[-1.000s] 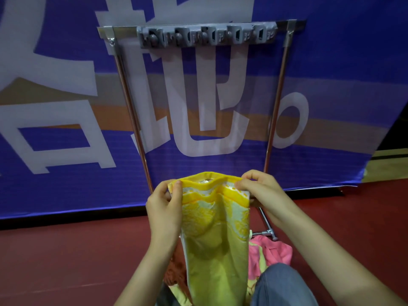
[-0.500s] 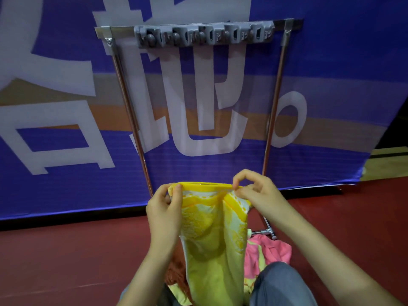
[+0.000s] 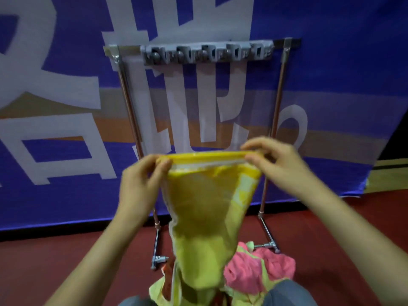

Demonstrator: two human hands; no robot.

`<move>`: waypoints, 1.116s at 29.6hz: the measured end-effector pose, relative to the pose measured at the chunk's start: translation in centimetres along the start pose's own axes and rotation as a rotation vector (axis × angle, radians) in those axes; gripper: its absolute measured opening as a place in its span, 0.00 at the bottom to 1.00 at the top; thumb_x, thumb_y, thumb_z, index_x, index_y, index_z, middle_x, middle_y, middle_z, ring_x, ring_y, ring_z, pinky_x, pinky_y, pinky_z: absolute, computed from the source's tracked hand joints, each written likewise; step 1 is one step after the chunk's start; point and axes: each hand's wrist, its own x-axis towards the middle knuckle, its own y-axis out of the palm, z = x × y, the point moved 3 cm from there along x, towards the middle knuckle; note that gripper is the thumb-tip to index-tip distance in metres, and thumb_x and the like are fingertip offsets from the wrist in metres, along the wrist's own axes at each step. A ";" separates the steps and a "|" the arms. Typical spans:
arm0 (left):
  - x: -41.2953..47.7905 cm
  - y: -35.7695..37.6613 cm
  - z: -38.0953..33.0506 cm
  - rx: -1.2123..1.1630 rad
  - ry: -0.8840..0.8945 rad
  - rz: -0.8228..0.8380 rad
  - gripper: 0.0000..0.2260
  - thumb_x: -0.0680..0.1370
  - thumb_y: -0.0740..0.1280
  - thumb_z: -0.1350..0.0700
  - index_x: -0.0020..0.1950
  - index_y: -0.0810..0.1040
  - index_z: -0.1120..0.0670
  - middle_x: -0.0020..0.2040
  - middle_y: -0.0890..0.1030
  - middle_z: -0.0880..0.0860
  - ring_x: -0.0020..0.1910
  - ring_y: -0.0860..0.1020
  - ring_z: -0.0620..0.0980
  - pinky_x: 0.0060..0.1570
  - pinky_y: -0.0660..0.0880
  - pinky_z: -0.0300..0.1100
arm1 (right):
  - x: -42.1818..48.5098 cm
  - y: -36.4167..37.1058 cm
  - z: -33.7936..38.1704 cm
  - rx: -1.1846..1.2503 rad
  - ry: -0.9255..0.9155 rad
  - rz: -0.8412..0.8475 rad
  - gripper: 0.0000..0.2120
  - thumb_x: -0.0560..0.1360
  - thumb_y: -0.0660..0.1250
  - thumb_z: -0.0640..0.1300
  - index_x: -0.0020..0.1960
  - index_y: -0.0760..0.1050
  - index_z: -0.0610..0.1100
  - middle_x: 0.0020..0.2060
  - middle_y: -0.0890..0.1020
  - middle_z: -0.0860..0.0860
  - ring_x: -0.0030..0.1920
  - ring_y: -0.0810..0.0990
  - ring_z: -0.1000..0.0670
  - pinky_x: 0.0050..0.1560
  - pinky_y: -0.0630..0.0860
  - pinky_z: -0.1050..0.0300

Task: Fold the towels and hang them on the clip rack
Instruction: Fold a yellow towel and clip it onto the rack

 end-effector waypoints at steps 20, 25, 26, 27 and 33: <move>0.4 2.6 -0.1 -0.019 -0.092 0.098 0.17 0.73 0.62 0.49 0.40 0.77 0.64 0.34 0.78 0.67 0.34 0.76 0.61 0.38 0.77 0.59 | 0.6 0.8 -1.0 0.150 0.159 0.207 0.22 0.74 0.55 0.29 0.39 0.77 0.54 0.39 0.80 0.58 0.39 0.75 0.51 0.40 0.68 0.66; 0.7 1.9 -0.5 -0.010 -0.070 0.083 0.10 0.76 0.63 0.56 0.40 0.78 0.61 0.31 0.76 0.57 0.33 0.73 0.51 0.39 0.76 0.56 | 0.9 0.6 0.0 0.137 0.126 0.175 0.19 0.74 0.55 0.28 0.47 0.77 0.48 0.44 0.79 0.53 0.39 0.75 0.67 0.45 0.67 0.77; 0.6 1.8 -0.3 -0.004 -0.071 0.090 0.10 0.76 0.63 0.56 0.39 0.78 0.60 0.30 0.74 0.55 0.32 0.72 0.50 0.38 0.76 0.55 | 0.8 0.7 -0.1 0.135 0.131 0.174 0.19 0.74 0.55 0.28 0.48 0.76 0.48 0.45 0.79 0.54 0.39 0.75 0.70 0.46 0.67 0.78; 0.7 1.7 -0.3 -0.002 -0.066 0.093 0.10 0.76 0.63 0.56 0.38 0.77 0.59 0.29 0.73 0.54 0.32 0.71 0.49 0.37 0.76 0.55 | 0.8 0.8 -0.1 0.135 0.137 0.172 0.19 0.74 0.54 0.28 0.49 0.76 0.49 0.46 0.78 0.55 0.40 0.75 0.70 0.47 0.67 0.78; 0.1 1.6 -0.6 -0.052 -0.106 0.102 0.11 0.77 0.63 0.57 0.35 0.75 0.54 0.27 0.73 0.52 0.26 0.73 0.40 0.26 0.74 0.32 | 0.6 1.4 0.0 0.116 0.197 0.156 0.18 0.75 0.54 0.30 0.52 0.78 0.46 0.40 0.78 0.59 0.36 0.75 0.66 0.38 0.67 0.74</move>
